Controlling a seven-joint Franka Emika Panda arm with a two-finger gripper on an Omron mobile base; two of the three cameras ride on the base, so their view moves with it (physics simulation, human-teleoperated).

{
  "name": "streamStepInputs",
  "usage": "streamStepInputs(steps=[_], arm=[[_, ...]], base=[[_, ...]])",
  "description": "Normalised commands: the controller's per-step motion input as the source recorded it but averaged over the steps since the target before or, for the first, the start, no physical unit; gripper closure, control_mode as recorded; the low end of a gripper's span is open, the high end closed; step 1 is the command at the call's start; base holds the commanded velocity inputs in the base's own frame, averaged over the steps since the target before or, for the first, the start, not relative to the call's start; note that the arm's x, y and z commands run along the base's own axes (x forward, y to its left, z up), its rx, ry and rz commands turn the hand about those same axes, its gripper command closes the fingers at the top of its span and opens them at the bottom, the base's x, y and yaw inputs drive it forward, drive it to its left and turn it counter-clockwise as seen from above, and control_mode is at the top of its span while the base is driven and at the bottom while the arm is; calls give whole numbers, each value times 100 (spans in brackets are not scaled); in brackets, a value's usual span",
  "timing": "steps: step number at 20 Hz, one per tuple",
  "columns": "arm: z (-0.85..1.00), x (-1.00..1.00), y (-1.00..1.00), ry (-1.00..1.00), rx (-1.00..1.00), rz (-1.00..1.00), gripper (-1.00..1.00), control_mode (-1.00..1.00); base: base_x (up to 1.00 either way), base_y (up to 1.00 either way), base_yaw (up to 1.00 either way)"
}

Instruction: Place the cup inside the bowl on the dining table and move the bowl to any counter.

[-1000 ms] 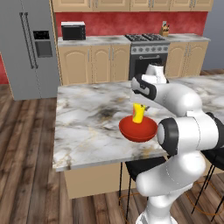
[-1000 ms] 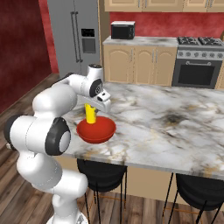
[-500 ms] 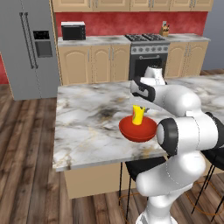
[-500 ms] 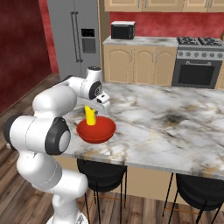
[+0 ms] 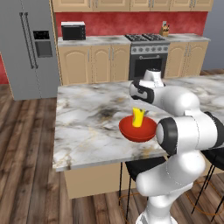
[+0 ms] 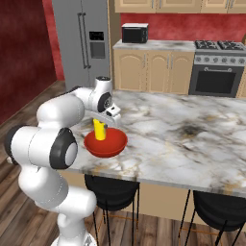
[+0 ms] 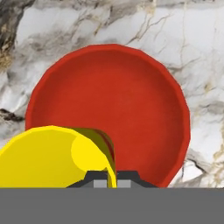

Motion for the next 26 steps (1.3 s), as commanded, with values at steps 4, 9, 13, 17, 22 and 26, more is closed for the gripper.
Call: streamStepInputs(steps=[4,9,13,17,22,26], arm=[[-21,0,0,0,0,0,100,-100],[-14,0,0,0,0,1,100,-100],[-11,0,0,0,0,1,100,-100],[-11,0,0,0,0,2,100,-100],[-15,0,0,0,0,2,100,-100],[-18,0,0,0,-1,1,100,-100]], base=[[0,0,0],[0,0,0],[0,0,0],[0,0,0],[0,0,0],[0,0,0]])
